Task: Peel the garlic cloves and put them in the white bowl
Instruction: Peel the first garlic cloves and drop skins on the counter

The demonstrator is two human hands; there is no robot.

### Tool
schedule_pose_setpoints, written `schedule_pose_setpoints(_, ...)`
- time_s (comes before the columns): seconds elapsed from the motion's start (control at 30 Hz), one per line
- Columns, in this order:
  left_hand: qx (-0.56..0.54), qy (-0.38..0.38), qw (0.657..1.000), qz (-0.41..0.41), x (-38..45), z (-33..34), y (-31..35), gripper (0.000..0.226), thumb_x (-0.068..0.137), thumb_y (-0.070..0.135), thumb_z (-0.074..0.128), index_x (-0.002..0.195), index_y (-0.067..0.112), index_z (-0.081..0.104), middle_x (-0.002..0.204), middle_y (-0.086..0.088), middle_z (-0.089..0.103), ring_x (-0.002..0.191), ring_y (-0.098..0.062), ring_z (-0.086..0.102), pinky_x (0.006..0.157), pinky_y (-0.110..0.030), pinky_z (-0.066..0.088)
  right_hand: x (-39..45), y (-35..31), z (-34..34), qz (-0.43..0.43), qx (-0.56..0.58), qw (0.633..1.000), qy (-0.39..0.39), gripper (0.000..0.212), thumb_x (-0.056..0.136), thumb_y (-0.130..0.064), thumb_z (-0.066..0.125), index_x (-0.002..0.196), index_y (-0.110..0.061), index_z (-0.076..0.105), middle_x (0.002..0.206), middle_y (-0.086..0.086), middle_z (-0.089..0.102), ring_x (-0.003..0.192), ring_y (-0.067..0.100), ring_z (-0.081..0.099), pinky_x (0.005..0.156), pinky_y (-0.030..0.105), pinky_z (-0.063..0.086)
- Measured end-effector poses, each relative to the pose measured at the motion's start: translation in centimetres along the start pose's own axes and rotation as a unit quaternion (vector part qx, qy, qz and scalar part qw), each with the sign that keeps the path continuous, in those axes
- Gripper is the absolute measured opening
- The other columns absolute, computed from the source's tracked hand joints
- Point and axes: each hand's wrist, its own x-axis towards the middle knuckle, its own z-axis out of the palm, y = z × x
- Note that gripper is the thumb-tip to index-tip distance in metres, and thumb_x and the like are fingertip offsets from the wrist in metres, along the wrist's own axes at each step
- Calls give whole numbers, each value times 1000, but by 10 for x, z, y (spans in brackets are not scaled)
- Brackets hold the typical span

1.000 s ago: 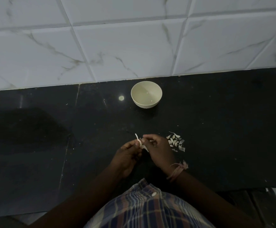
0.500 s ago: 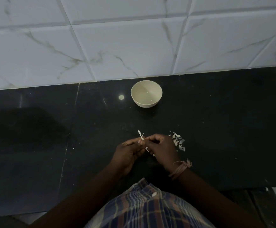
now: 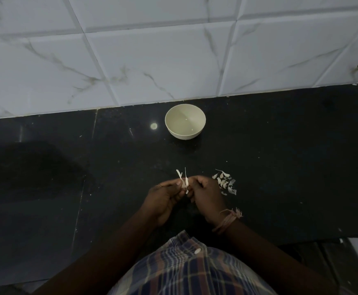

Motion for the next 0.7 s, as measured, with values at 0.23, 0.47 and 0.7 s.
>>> schedule_pose_setpoints(0.23, -29, -35, 999, -11, 1, 7, -4, 21, 101, 2, 51, 106, -2, 71, 96, -15, 75, 82, -15, 72, 74, -20, 60, 2, -5, -6, 53, 126, 990, -35, 18, 102, -13, 54, 95, -6, 68, 71, 6, 63, 56, 9, 54, 50, 22, 40)
schedule_pose_setpoints(0.47, 56, -43, 997, 7, 2, 16, -4, 21, 99, 5, 59, 116, -3, 68, 115, -20, 74, 102, -27, 74, 85, -31, 59, 6, 9, -21, 78, 201, 976, -20, 24, 101, -3, 44, 105, 0, 67, 91, 13, 74, 73, 20, 66, 61, 29, 53)
schedule_pose_setpoints(0.7, 116, 5, 991, 65, 4, 28, 0, 15, 97, 3, 62, 110, -1, 70, 106, -19, 75, 88, -23, 75, 74, -25, 59, 12, 8, -21, 164, 381, 910, -1, 33, 92, 8, 32, 110, 8, 60, 89, 20, 62, 75, 25, 57, 68, 29, 45)
